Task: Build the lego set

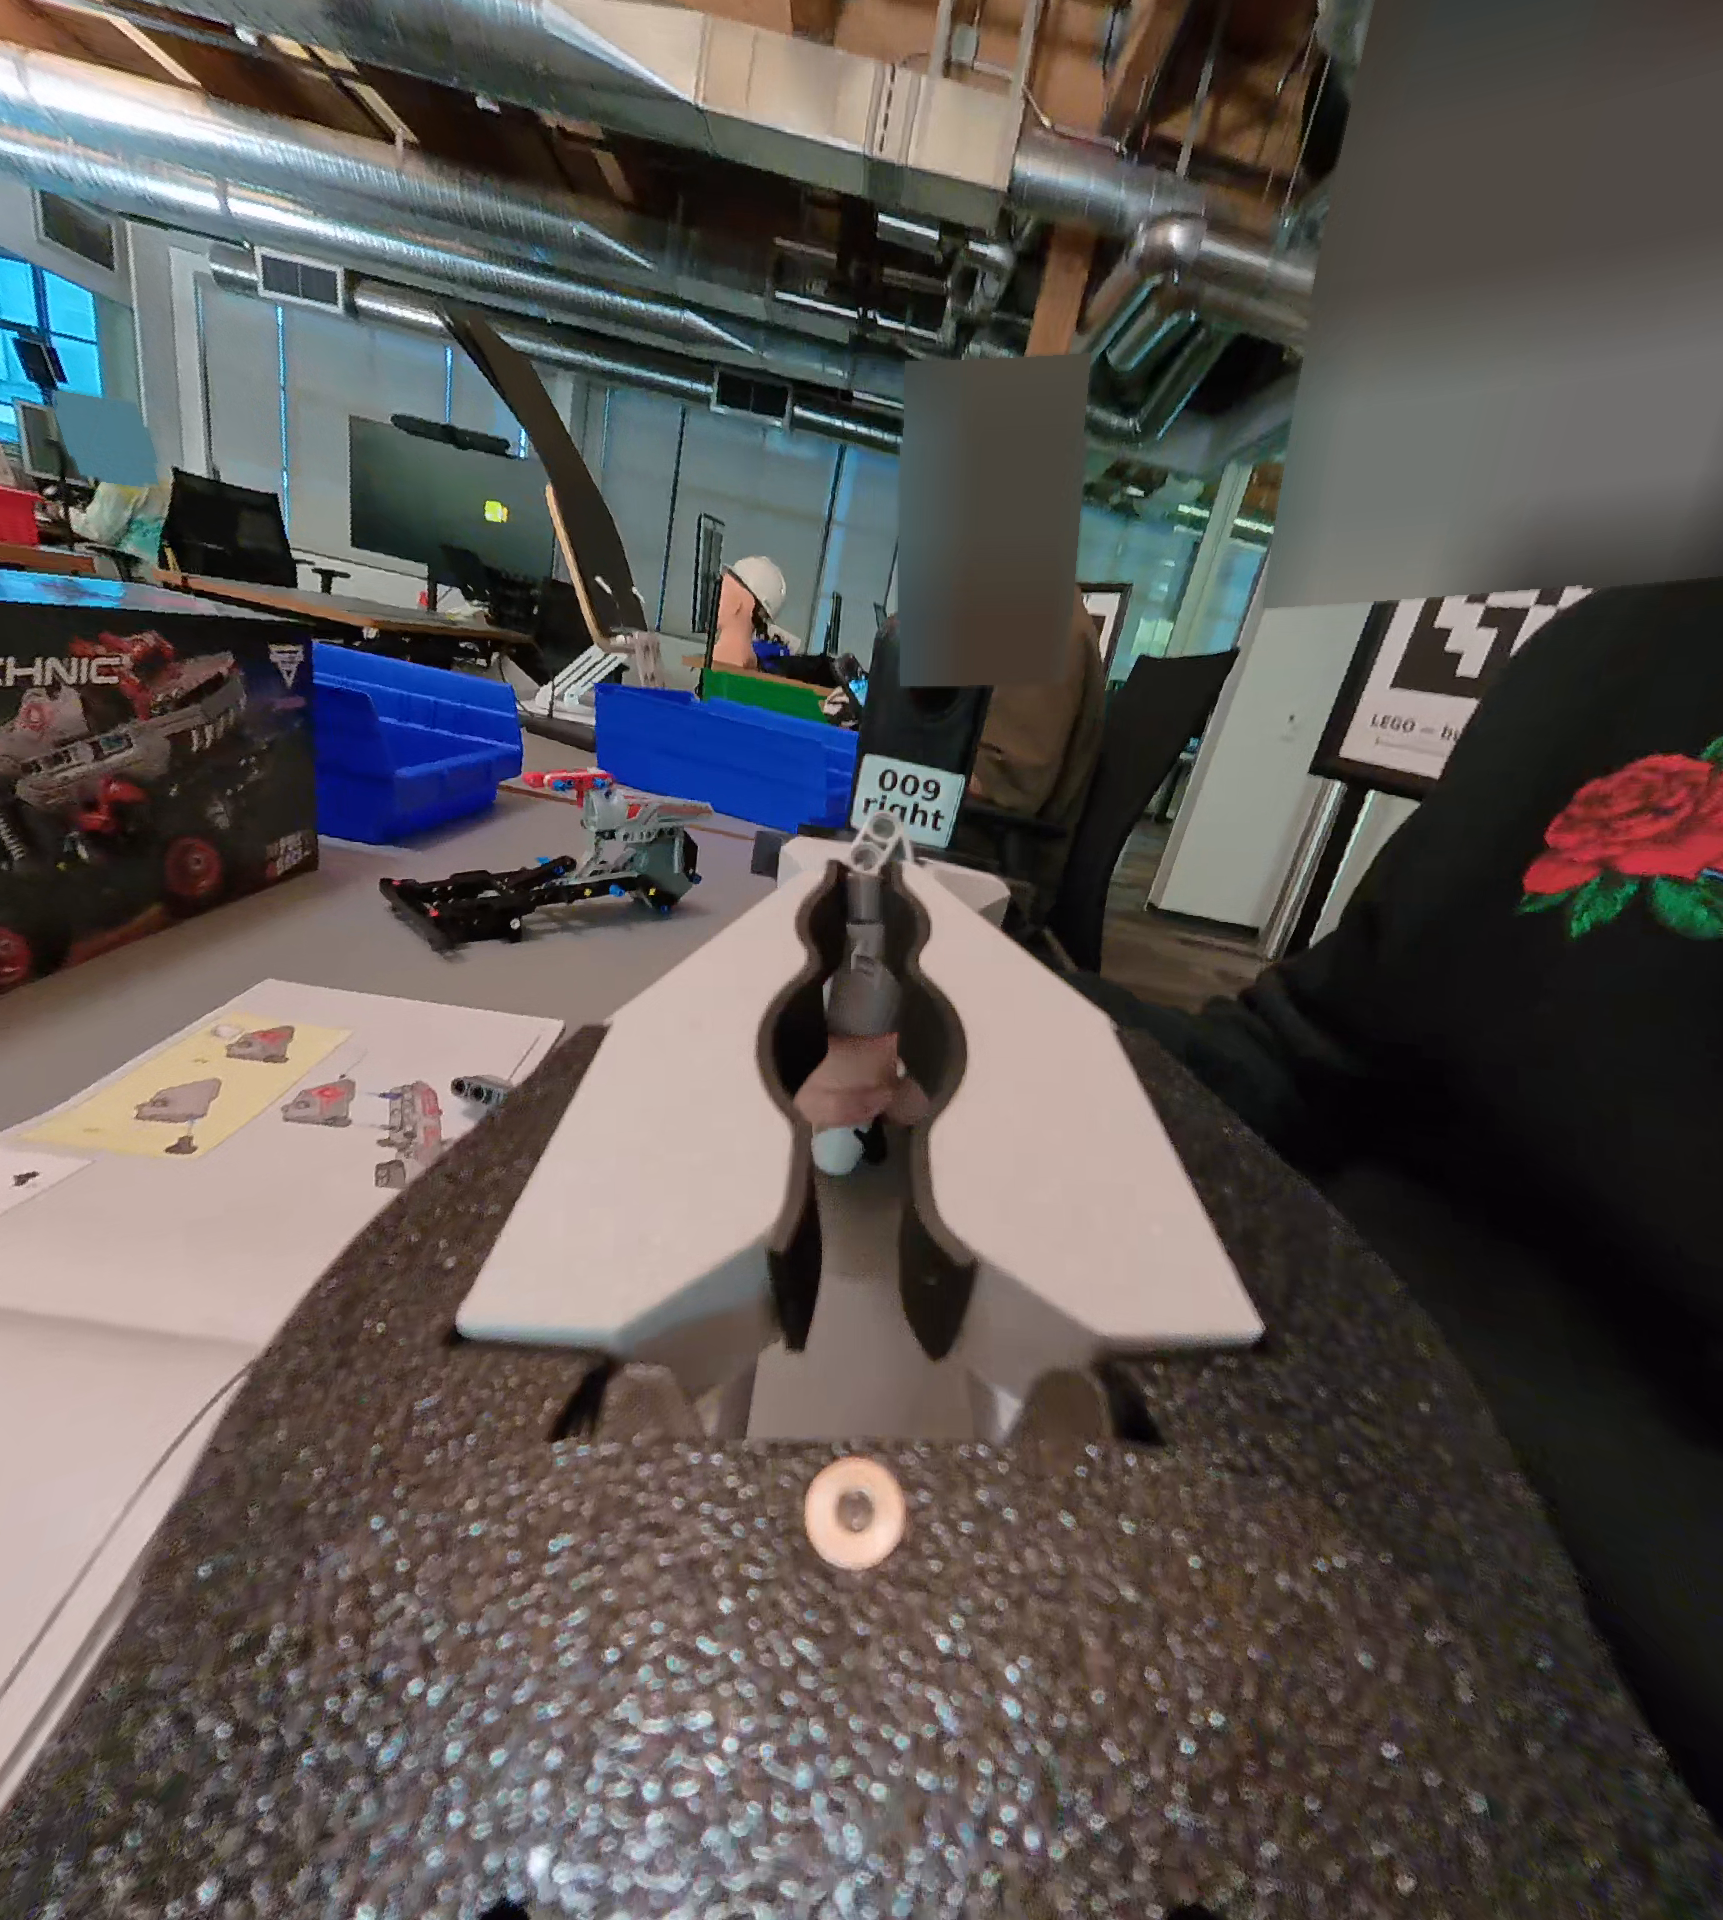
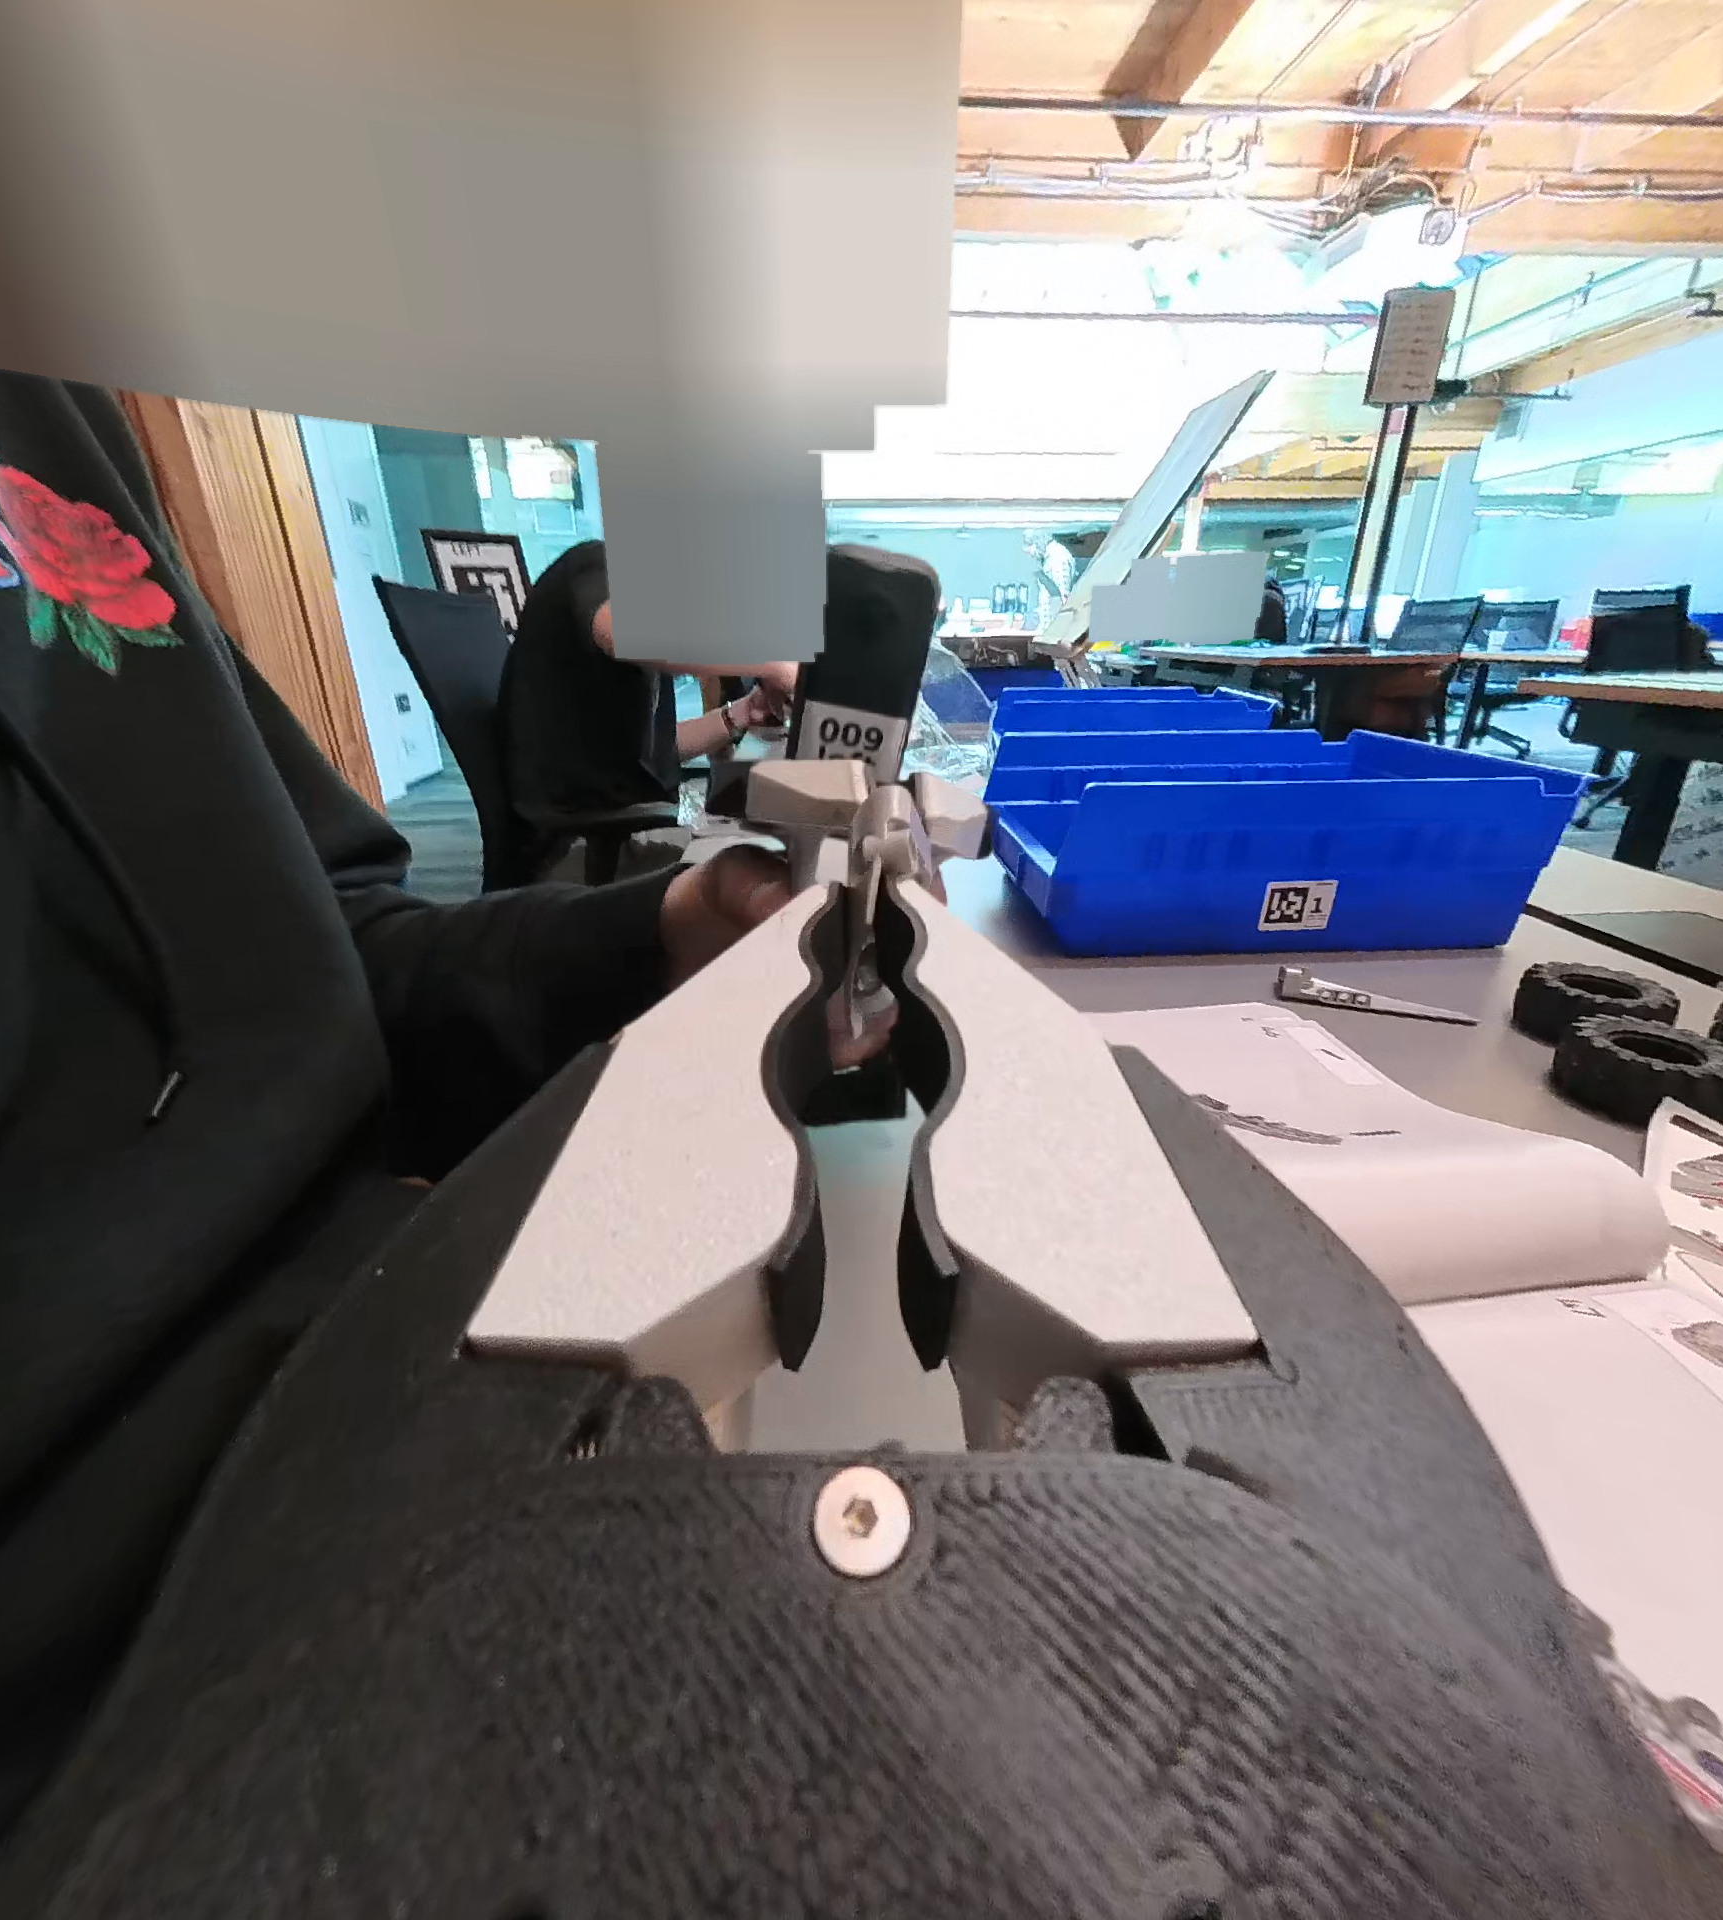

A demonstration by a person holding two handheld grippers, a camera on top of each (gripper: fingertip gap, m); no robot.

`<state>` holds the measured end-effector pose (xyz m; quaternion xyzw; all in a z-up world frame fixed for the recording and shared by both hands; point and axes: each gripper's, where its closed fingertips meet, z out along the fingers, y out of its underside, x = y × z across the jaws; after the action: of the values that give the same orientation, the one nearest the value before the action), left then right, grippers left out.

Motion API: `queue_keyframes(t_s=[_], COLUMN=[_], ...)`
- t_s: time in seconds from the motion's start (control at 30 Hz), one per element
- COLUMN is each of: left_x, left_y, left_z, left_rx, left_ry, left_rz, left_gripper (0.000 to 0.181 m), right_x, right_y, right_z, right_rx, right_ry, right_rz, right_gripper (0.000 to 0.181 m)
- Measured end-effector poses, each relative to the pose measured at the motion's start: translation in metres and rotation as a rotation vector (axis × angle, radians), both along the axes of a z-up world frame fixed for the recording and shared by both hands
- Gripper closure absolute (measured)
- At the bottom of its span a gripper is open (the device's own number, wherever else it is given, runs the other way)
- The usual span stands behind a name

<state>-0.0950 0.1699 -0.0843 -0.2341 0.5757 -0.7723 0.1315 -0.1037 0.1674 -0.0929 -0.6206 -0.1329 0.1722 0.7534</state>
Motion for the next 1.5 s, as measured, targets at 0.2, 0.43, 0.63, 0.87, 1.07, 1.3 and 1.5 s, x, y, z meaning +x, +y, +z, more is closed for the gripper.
queue_keyframes(t_s=[0.2, 0.43, 0.63, 0.87, 1.07, 1.3, 1.5], left_x=[0.002, 0.001, -0.001, 0.002, -0.002, 0.004, 0.005], left_y=[0.004, 0.005, 0.003, 0.007, 0.006, 0.011, 0.012], left_z=[-0.001, -0.007, -0.002, -0.004, -0.003, -0.014, -0.093], left_rx=[0.049, 0.228, 0.161, 0.147, 0.162, 0.245, 0.723], left_ry=[-0.034, -0.048, -0.04, -0.069, -0.095, -0.07, 0.162], left_rz=[0.048, 0.1, 0.068, 0.094, 0.088, 0.13, 0.088], left_gripper=[0.175, 0.175, 0.175, 0.176, 0.176, 0.176, 0.176], right_x=[0.002, 0.0, -0.001, 0.004, 0.002, 0.008, 0.03], right_y=[0.003, 0.005, 0.005, 0.008, 0.008, 0.01, -0.008], right_z=[0.002, -0.004, 0.0, -0.003, -0.001, -0.01, -0.067], right_rx=[0.001, -0.031, -0.017, -0.037, -0.025, -0.083, -0.434], right_ry=[0.073, 0.06, 0.15, 0.194, 0.184, 0.126, -0.246], right_rz=[0.006, 0.009, 0.055, 0.048, 0.045, -0.009, -0.144], right_gripper=[0.177, 0.177, 0.177, 0.177, 0.177, 0.177, 0.177])
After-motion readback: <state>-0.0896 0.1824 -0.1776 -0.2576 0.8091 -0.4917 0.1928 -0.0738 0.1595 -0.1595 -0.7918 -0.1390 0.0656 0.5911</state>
